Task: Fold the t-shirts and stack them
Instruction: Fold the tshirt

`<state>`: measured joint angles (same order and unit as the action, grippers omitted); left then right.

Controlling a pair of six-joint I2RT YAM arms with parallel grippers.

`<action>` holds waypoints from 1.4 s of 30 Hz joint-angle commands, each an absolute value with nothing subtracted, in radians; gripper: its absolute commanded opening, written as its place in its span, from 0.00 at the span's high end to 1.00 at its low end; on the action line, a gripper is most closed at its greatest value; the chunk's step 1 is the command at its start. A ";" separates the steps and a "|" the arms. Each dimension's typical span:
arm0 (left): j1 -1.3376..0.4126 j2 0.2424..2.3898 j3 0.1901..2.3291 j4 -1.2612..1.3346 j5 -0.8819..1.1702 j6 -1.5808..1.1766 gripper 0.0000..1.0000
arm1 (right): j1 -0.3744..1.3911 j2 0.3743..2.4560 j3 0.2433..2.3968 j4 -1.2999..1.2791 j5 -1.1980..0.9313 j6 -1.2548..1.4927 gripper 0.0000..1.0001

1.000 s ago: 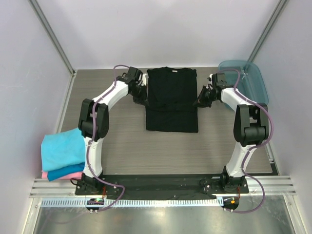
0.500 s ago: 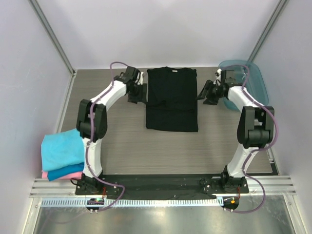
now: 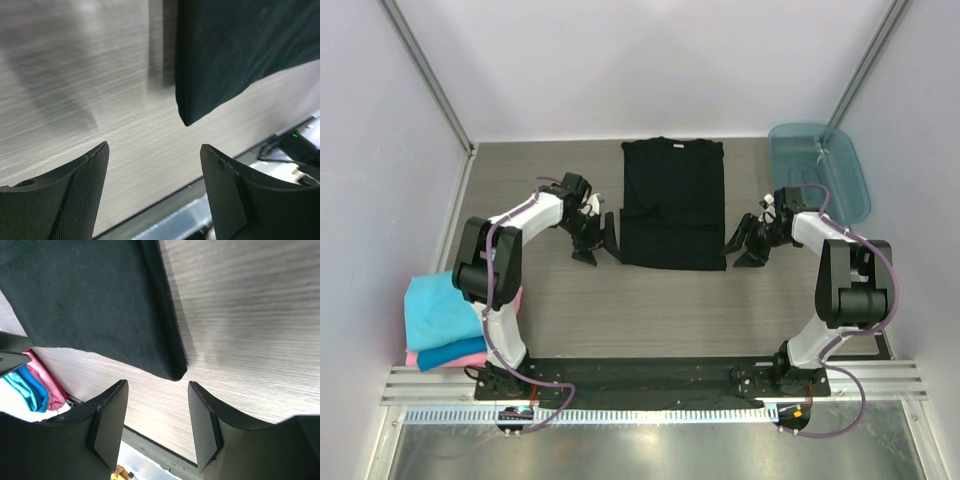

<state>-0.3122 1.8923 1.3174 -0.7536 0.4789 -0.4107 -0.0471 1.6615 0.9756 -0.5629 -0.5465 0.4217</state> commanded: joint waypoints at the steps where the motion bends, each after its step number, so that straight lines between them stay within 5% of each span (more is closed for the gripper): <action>1: -0.311 1.902 1.315 -0.681 0.600 -0.480 0.25 | -0.048 1.651 0.959 -0.538 -0.594 0.456 0.43; 14: -0.337 2.045 1.373 -0.626 0.646 -0.532 0.32 | -0.048 1.675 0.853 -0.422 -0.611 0.545 0.45; 27: -0.353 2.065 1.342 -0.604 0.649 -0.563 0.58 | -0.048 1.759 0.884 -0.357 -0.597 0.586 0.57; 33: -0.353 2.054 1.335 -0.597 0.664 -0.581 0.85 | -0.048 1.747 0.862 -0.327 -0.581 0.597 0.78; 36: -0.353 2.028 1.335 -0.591 0.669 -0.575 1.00 | -0.048 1.709 0.832 -0.308 -0.592 0.604 0.99; 42: -0.351 1.898 1.377 -0.678 0.680 -0.496 1.00 | -0.048 1.561 0.792 -0.328 -0.673 0.621 0.99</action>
